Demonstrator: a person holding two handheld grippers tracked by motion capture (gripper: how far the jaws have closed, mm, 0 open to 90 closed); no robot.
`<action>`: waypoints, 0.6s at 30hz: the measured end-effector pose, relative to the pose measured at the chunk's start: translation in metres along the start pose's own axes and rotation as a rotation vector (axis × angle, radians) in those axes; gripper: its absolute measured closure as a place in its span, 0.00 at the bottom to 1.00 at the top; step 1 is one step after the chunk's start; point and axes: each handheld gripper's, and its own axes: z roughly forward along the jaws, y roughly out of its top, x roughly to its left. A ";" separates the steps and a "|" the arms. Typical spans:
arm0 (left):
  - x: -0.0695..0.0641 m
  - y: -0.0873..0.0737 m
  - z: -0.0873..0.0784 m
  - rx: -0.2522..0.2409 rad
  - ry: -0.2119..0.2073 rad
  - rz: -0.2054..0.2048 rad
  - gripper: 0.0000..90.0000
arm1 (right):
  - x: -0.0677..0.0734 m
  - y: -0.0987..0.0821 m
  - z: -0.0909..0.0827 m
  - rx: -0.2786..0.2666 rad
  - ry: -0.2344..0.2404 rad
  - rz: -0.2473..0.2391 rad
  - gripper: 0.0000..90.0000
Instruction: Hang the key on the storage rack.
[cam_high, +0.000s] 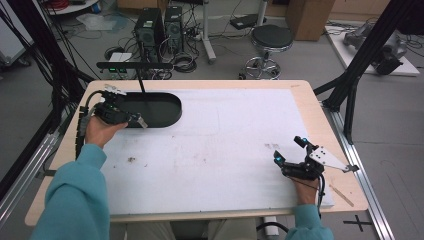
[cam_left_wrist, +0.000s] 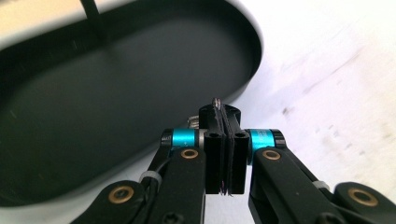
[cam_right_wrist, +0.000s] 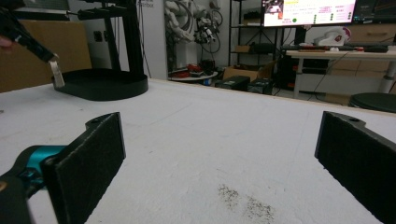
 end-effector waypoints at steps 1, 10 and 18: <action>-0.001 0.003 -0.005 -0.018 0.005 0.006 0.98 | 0.000 0.000 0.000 -0.001 0.000 -0.001 0.01; -0.001 0.025 -0.036 -0.191 -0.015 0.057 0.98 | 0.000 0.000 0.000 -0.001 -0.001 0.002 0.01; 0.009 0.042 -0.050 -0.264 -0.017 0.074 0.98 | 0.000 0.000 0.000 -0.001 0.000 -0.009 0.01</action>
